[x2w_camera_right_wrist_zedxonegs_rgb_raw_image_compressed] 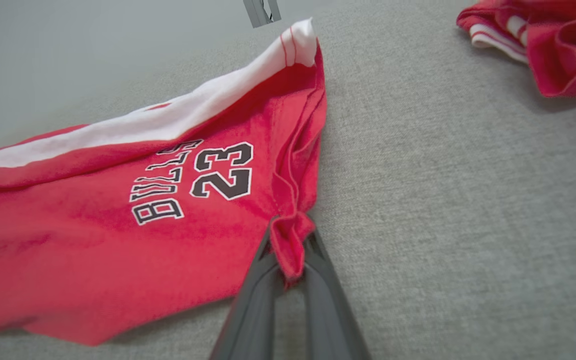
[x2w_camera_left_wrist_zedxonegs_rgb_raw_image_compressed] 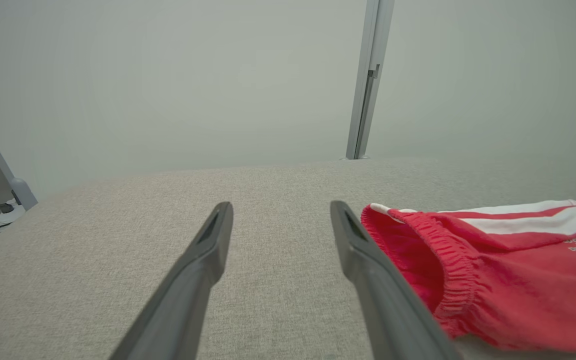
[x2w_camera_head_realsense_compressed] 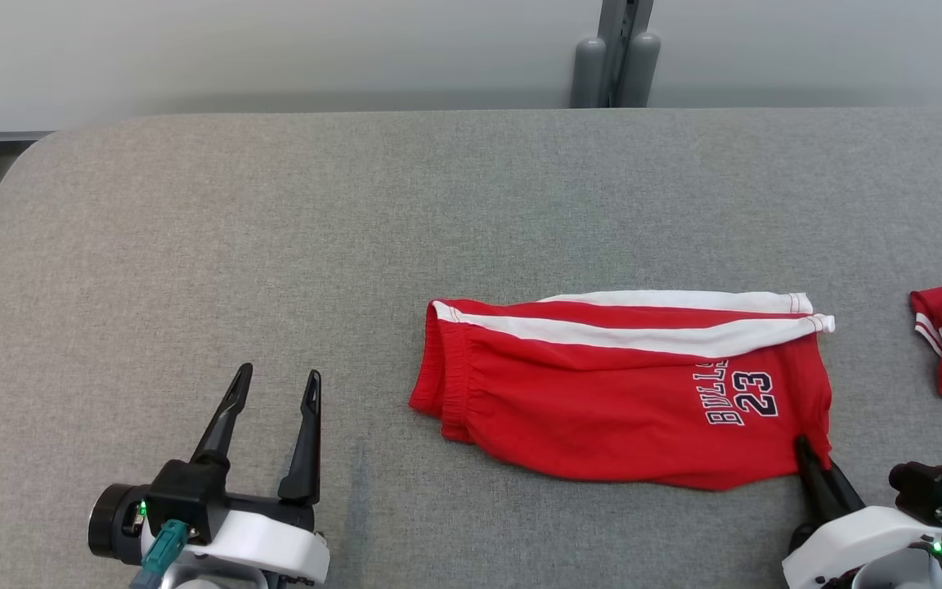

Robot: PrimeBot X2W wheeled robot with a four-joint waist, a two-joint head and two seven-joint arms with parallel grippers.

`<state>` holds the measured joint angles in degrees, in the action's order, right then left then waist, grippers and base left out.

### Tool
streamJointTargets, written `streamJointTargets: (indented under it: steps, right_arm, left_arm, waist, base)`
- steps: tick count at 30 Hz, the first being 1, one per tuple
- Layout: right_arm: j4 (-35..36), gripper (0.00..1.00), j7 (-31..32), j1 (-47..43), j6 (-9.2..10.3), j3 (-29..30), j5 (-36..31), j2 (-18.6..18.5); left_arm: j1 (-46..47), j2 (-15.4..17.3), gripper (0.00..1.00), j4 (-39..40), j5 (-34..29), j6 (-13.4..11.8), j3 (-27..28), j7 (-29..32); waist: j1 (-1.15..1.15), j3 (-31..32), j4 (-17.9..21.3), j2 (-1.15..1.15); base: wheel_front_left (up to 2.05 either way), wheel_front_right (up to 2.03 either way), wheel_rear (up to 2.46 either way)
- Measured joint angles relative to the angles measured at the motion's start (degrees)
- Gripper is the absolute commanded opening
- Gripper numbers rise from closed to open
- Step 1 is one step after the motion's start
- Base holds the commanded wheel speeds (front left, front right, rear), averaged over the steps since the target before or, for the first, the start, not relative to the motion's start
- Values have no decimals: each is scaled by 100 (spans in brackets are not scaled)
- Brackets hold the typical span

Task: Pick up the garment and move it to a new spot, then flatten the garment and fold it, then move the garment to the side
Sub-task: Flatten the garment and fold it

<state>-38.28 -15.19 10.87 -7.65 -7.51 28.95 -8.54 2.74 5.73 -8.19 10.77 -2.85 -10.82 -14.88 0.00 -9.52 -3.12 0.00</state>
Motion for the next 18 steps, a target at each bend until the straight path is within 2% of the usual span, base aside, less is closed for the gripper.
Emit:
streamJointTargets:
  steps: [4,8,14,18]
  right_arm:
    - [126,0,5,9,16,-7,-149,37]
    - [544,0,25,273,16,-255,-378,92]
    - [1370,0,426,836,16,-1069,-591,322]
    - [1592,0,678,1176,16,-1812,-504,482]
  left_arm:
    - [0,8,100,9,2,0,-42,18]
    - [1,21,100,10,32,-1,-66,23]
    - [3,19,100,10,43,-1,-141,33]
    - [12,9,100,8,54,-1,-186,42]
  waist:
    - [0,30,-1,0]
    - [0,73,-9,0]
    - [0,146,-86,0]
    - [0,155,-202,0]
  base:
    - [0,0,0]
    - [0,0,0]
    - [0,0,0]
    - [0,0,0]
